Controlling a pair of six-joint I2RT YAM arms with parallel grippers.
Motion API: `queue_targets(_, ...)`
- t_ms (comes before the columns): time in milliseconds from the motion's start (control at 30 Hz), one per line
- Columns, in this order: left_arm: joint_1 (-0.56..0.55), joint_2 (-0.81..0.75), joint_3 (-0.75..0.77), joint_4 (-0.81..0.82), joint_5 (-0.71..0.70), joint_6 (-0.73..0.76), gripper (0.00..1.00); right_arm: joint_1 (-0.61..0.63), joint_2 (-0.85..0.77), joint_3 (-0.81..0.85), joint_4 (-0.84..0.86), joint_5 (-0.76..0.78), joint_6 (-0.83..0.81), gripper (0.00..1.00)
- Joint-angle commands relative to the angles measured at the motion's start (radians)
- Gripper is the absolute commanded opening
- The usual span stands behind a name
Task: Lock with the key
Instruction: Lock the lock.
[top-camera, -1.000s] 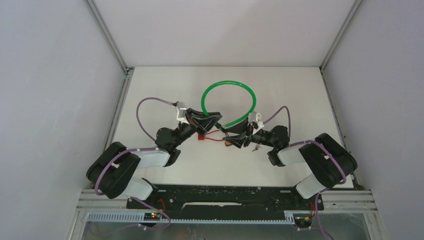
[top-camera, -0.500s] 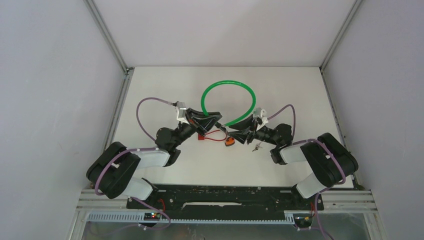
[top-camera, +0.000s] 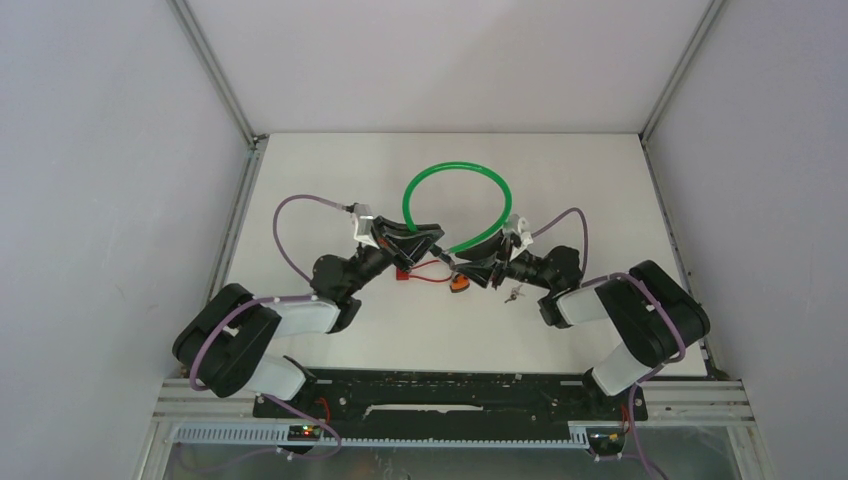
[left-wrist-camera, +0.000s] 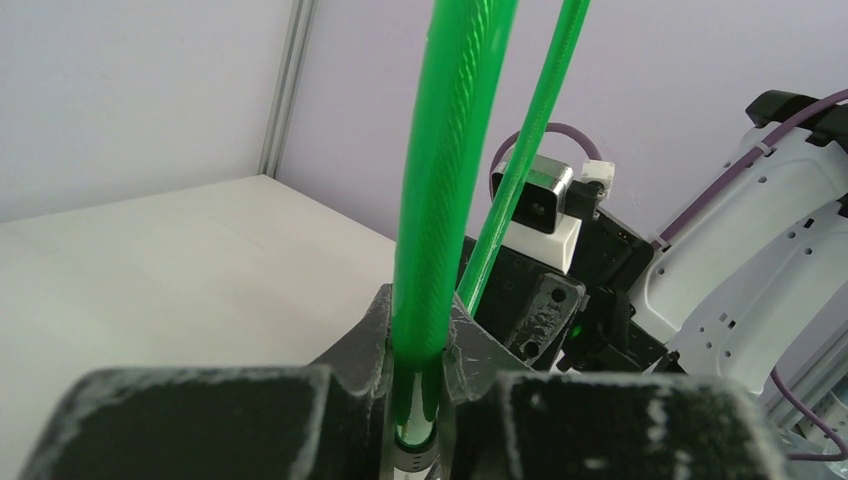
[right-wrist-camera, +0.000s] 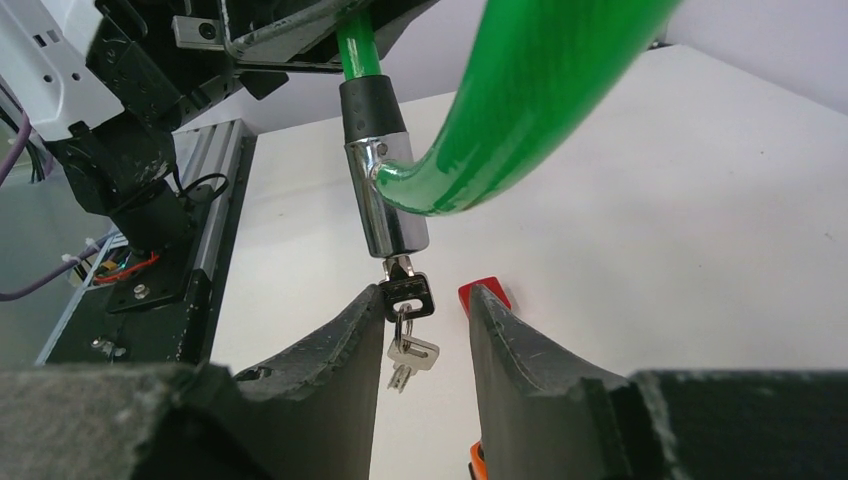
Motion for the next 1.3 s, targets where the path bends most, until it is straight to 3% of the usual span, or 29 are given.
queue_targets(0, 0.000, -0.009, 0.038, 0.104, 0.014, -0.011, 0.00, 0.002, 0.036, 0.039, 0.044, 0.022, 0.009, 0.38)
queue_targets(600, 0.000, -0.004, 0.046, 0.104, 0.027, -0.016, 0.00, 0.025, 0.063, 0.076, 0.043, -0.044, 0.029, 0.37)
queue_targets(800, 0.000, 0.000, 0.052, 0.104, 0.031, -0.017, 0.00, 0.026, 0.068, 0.081, 0.044, -0.056, 0.034, 0.29)
queue_targets(967, 0.000, 0.003, 0.056, 0.104, 0.034, -0.019, 0.00, 0.029, 0.089, 0.104, 0.043, -0.093, 0.053, 0.36)
queue_targets(1267, 0.000, -0.001, 0.053, 0.104, 0.034, -0.013, 0.00, 0.036, 0.103, 0.119, 0.044, -0.129, 0.065, 0.31)
